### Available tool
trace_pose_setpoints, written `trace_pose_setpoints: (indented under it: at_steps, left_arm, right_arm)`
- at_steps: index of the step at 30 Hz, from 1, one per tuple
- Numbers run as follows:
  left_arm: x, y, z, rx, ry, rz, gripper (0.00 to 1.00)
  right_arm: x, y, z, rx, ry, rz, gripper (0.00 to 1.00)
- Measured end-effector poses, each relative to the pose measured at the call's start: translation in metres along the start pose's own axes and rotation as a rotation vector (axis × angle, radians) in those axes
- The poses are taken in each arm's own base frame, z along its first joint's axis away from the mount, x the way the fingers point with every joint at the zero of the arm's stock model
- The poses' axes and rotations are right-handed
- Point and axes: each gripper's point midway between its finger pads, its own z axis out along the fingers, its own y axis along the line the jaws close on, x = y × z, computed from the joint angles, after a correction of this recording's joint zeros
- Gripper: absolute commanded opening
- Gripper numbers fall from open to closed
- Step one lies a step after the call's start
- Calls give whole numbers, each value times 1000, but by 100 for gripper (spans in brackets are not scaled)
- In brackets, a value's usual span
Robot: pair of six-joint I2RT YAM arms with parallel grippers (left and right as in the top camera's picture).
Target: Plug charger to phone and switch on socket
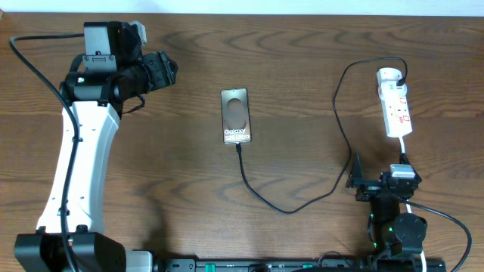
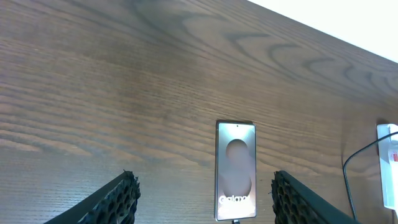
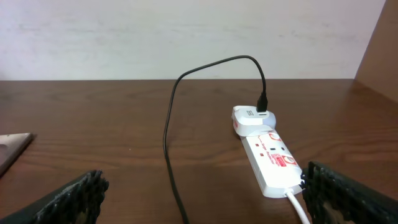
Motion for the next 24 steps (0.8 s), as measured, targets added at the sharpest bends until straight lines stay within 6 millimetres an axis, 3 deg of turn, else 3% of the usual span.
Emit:
trace_pose_setpoints:
  at_steps: [11, 24]
  left_arm:
    - [-6, 21, -6, -128, -47, 2, 66]
    - [-10, 32, -59, -213, -289, 54, 66]
  right_arm:
    - [0, 0, 0, 0, 0, 0, 99]
    - [0, 0, 0, 0, 0, 0, 99]
